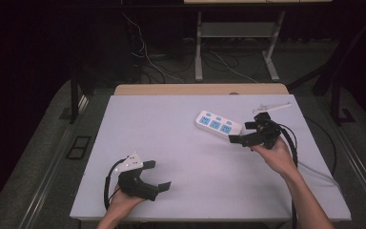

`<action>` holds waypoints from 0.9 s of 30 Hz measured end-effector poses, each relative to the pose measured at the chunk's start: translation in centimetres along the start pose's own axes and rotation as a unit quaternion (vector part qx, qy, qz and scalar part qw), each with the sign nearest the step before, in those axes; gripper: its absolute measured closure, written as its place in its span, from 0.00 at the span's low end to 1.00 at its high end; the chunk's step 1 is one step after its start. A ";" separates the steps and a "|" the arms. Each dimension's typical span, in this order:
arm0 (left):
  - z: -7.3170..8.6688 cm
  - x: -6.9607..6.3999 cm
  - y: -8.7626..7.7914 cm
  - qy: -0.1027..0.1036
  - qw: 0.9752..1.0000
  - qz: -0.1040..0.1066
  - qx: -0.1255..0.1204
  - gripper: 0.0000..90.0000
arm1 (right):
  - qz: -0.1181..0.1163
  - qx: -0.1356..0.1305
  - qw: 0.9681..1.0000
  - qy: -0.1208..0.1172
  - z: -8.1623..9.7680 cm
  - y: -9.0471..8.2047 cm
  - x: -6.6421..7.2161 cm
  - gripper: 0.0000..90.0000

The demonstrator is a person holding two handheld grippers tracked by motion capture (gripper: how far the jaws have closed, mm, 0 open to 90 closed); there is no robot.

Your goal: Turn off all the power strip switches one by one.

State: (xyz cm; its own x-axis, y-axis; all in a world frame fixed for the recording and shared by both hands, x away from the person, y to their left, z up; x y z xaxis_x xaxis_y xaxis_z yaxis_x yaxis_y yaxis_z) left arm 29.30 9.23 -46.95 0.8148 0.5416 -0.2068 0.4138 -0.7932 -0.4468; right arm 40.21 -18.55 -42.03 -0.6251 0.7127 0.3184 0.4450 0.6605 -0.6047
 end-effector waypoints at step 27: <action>0.0 0.4 -0.4 -0.010 1.000 -0.010 -0.005 0.00 | 0.011 -0.041 0.999 0.016 10.8 -5.7 0.9 0.01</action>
Point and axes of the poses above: each handheld gripper's, and its own axes: y roughly forward along the jaws, z roughly out of its underside, x roughly to its left, the point moved 9 cm from there along y, roughly forward along the jaws, and after that the axes turned 3 degrees about y, right-handed, at the moved point
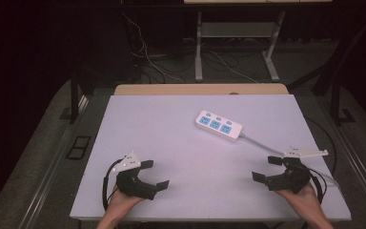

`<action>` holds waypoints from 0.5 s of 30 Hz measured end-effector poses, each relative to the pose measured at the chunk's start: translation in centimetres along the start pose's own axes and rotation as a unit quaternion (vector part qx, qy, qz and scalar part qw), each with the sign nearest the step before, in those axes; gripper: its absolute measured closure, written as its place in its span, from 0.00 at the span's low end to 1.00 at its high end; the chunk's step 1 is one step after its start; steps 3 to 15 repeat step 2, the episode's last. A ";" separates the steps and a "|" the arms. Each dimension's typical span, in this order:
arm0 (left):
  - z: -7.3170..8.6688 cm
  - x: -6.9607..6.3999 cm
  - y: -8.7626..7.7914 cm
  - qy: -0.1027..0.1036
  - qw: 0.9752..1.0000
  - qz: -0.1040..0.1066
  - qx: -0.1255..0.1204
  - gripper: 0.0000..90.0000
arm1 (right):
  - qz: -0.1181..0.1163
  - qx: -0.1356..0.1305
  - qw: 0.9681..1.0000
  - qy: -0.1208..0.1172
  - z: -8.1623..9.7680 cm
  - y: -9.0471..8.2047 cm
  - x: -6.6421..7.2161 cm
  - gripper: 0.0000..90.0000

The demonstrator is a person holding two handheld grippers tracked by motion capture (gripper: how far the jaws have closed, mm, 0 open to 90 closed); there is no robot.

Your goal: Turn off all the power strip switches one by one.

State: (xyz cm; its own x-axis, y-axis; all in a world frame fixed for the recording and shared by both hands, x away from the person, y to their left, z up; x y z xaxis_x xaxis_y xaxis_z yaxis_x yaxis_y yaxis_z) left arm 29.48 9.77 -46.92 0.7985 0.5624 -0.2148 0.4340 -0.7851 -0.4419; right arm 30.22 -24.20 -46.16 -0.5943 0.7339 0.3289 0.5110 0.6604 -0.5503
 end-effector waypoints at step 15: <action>0.0 0.0 0.0 0.001 1.000 0.000 0.000 0.00 | 0.004 0.003 1.000 0.000 0.6 0.1 0.0 0.01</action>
Point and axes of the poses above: each handheld gripper's, and its own axes: y roughly forward along the jaws, z roughly out of its underside, x roughly to its left, the point moved 9 cm from there along y, roughly forward along the jaws, and after that the axes turned 3 degrees about y, right-handed, at the moved point
